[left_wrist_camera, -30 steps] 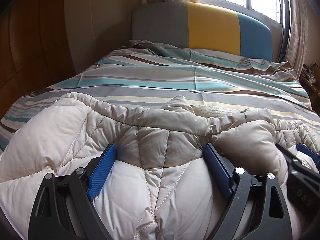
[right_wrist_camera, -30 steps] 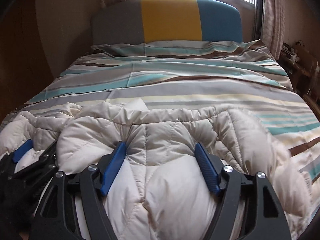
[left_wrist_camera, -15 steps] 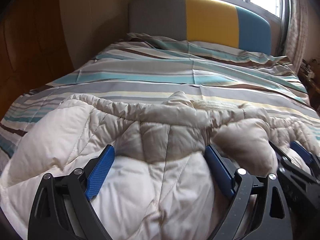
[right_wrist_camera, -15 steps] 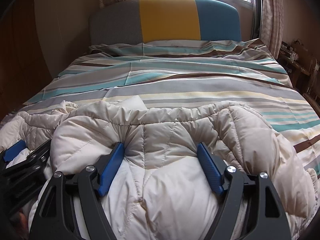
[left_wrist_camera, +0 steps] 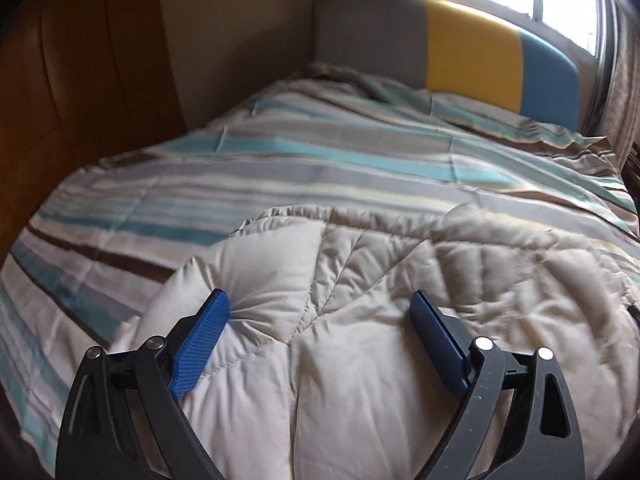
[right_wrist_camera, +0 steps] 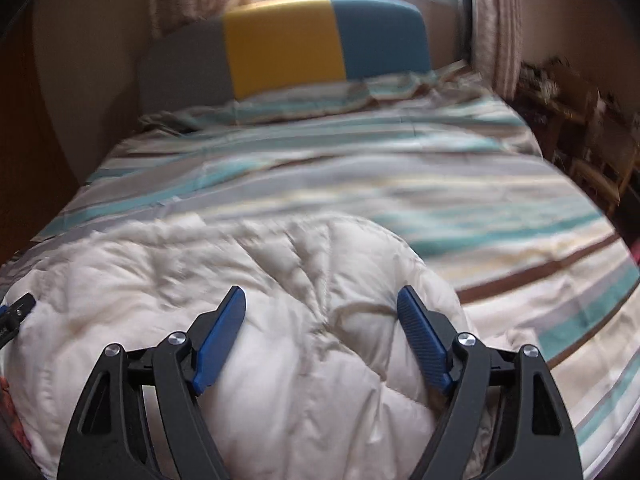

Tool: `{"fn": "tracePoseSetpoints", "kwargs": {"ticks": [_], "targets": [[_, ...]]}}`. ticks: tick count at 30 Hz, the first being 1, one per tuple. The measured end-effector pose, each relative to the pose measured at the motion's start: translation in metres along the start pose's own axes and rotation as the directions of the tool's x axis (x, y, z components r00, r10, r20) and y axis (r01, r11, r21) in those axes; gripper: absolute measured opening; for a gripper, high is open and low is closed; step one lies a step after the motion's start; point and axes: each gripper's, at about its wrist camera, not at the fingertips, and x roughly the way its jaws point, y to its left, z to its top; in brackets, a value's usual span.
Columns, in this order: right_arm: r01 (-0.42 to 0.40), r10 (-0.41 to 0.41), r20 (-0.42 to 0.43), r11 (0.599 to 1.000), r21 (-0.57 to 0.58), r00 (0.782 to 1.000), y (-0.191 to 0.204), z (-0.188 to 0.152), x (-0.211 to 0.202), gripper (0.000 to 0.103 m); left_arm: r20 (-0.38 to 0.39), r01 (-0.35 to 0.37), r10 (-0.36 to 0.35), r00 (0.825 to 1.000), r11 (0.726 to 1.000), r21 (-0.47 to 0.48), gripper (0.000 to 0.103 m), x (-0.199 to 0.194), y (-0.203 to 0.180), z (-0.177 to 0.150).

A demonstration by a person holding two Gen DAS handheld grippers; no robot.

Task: Fold large clothes

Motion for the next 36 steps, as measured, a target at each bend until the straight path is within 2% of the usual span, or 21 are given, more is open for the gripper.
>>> {"fn": "tracePoseSetpoints", "kwargs": {"ticks": [6,16,19,22,27,32,36], "targets": [[0.021,-0.020,0.021,1.000,-0.018,1.000,0.003,-0.010,0.011,0.084,0.033,-0.036,0.035,0.999,0.999,0.037,0.100,0.016,-0.012,-0.015],[0.020,-0.020,0.019,1.000,-0.018,1.000,0.001,-0.009,0.018,0.085,0.012,0.016,-0.016,1.000,1.000,0.010,0.100,0.020,-0.006,-0.014],[0.025,-0.025,0.019,0.999,-0.024,1.000,0.002,-0.008,0.018,0.085,0.015,0.072,-0.072,0.997,0.997,-0.016,0.100,-0.001,0.003,-0.021],[0.023,-0.022,0.017,0.999,-0.026,1.000,0.003,-0.008,0.018,0.085,0.054,0.118,-0.116,0.992,0.992,-0.041,0.100,-0.031,0.014,-0.033],[0.028,-0.026,0.030,0.999,-0.038,0.999,0.006,-0.009,0.006,0.086,0.110,0.072,-0.064,0.992,0.995,-0.070,0.100,-0.073,0.040,-0.057],[0.012,-0.009,0.063,0.999,-0.045,0.998,0.008,-0.014,-0.018,0.088,0.128,0.100,-0.085,0.988,0.988,-0.116,0.100,-0.094,0.066,-0.081],[-0.001,0.006,0.085,0.999,-0.054,0.996,0.010,-0.024,-0.041,0.090,0.206,0.075,-0.043,0.978,0.986,-0.152,0.100,-0.119,0.080,-0.098]]}}
